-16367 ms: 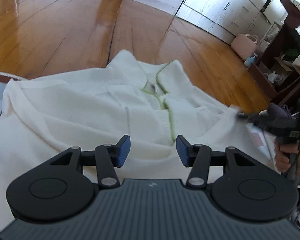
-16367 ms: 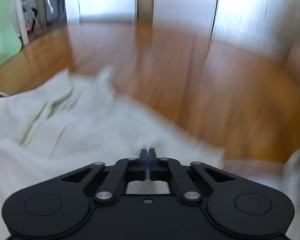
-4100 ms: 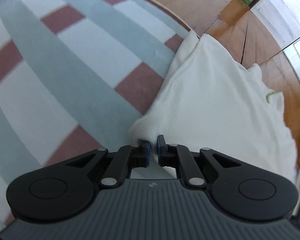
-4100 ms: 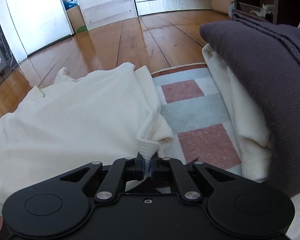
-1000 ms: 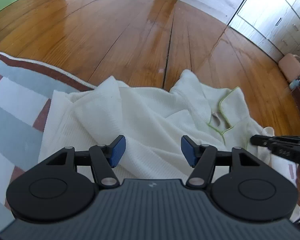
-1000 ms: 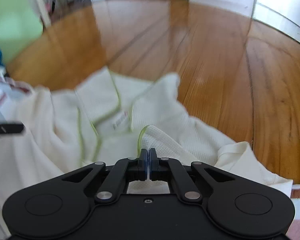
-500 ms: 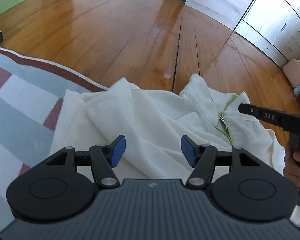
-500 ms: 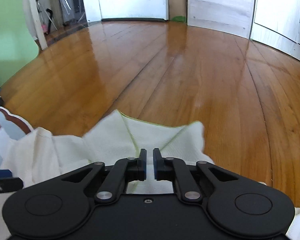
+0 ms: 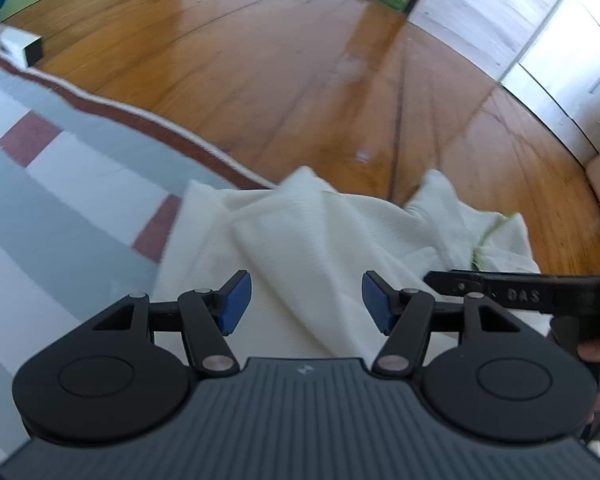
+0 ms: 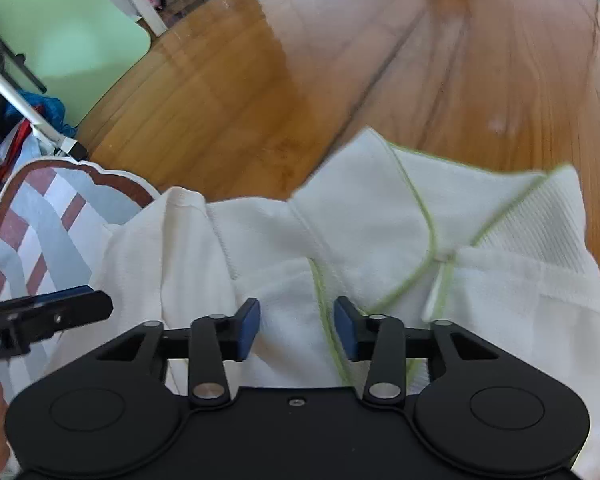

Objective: Fold clothes

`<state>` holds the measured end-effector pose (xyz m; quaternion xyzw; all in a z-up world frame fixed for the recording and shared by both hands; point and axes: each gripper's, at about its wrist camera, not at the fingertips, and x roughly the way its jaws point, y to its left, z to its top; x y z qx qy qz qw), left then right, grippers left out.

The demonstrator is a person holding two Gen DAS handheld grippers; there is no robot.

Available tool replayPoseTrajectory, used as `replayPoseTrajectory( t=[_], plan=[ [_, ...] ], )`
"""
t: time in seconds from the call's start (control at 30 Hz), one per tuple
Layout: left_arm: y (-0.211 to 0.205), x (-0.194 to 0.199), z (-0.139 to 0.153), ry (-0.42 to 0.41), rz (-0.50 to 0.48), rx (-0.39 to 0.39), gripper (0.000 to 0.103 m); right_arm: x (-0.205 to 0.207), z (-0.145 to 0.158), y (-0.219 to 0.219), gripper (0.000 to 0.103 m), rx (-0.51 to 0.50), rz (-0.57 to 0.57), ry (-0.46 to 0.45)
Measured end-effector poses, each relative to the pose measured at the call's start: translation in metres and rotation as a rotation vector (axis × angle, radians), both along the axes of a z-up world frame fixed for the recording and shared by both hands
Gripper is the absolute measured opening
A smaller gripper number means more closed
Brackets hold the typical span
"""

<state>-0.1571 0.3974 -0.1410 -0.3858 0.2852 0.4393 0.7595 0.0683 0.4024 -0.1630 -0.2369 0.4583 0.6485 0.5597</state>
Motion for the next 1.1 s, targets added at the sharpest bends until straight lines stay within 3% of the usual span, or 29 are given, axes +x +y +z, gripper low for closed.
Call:
replayPoseTrajectory(
  t=[0.1, 0.17, 0.2, 0.37, 0.47, 0.63, 0.8, 0.83, 0.87, 0.9, 0.93, 0.97, 1.07, 1.1],
  plan=[
    [0.004, -0.007, -0.001, 0.010, 0.026, -0.010, 0.061, -0.018, 0.008, -0.008, 0.043, 0.055, 0.055, -0.165],
    [0.006, -0.010, -0.002, 0.011, 0.040, -0.008, 0.061, -0.035, 0.011, -0.013, 0.007, 0.081, 0.117, -0.284],
    [0.006, -0.012, -0.003, 0.011, 0.047, -0.008, 0.061, -0.038, 0.013, -0.016, 0.002, 0.096, 0.133, -0.300],
    [0.008, -0.007, 0.000, 0.012, 0.005, 0.017, 0.061, -0.030, 0.035, -0.026, 0.002, 0.205, 0.020, -0.337],
    [0.018, 0.014, 0.005, 0.087, -0.101, 0.051, 0.061, -0.013, 0.049, -0.031, 0.002, 0.249, -0.084, -0.338],
    [0.044, 0.071, 0.007, 0.236, -0.323, 0.047, 0.061, 0.016, 0.039, -0.020, 0.002, 0.168, -0.192, -0.381],
    [0.063, 0.102, -0.015, 0.461, -0.305, 0.033, 0.061, 0.040, 0.038, -0.024, 0.008, 0.131, -0.264, -0.318],
    [0.064, 0.101, -0.017, 0.458, -0.306, 0.052, 0.059, 0.046, 0.040, -0.026, 0.013, 0.117, -0.270, -0.281],
    [0.063, 0.099, -0.017, 0.434, -0.306, 0.078, 0.045, 0.054, 0.043, -0.030, 0.018, 0.103, -0.271, -0.227],
    [0.064, 0.097, -0.016, 0.429, -0.309, 0.096, 0.007, 0.061, 0.046, -0.036, 0.020, 0.100, -0.275, -0.174],
    [0.064, 0.094, -0.011, 0.446, -0.289, 0.127, 0.004, 0.070, 0.050, -0.046, 0.024, 0.105, -0.288, -0.137],
    [0.063, 0.090, -0.006, 0.469, -0.257, 0.166, 0.004, 0.077, 0.053, -0.058, 0.028, 0.117, -0.303, -0.128],
    [0.061, 0.069, 0.021, 0.366, -0.150, 0.235, 0.010, 0.101, 0.060, -0.095, 0.039, 0.141, -0.364, -0.145],
    [0.059, 0.060, 0.029, 0.320, -0.112, 0.239, 0.023, 0.111, 0.060, -0.107, 0.040, 0.136, -0.386, -0.169]
  ],
)
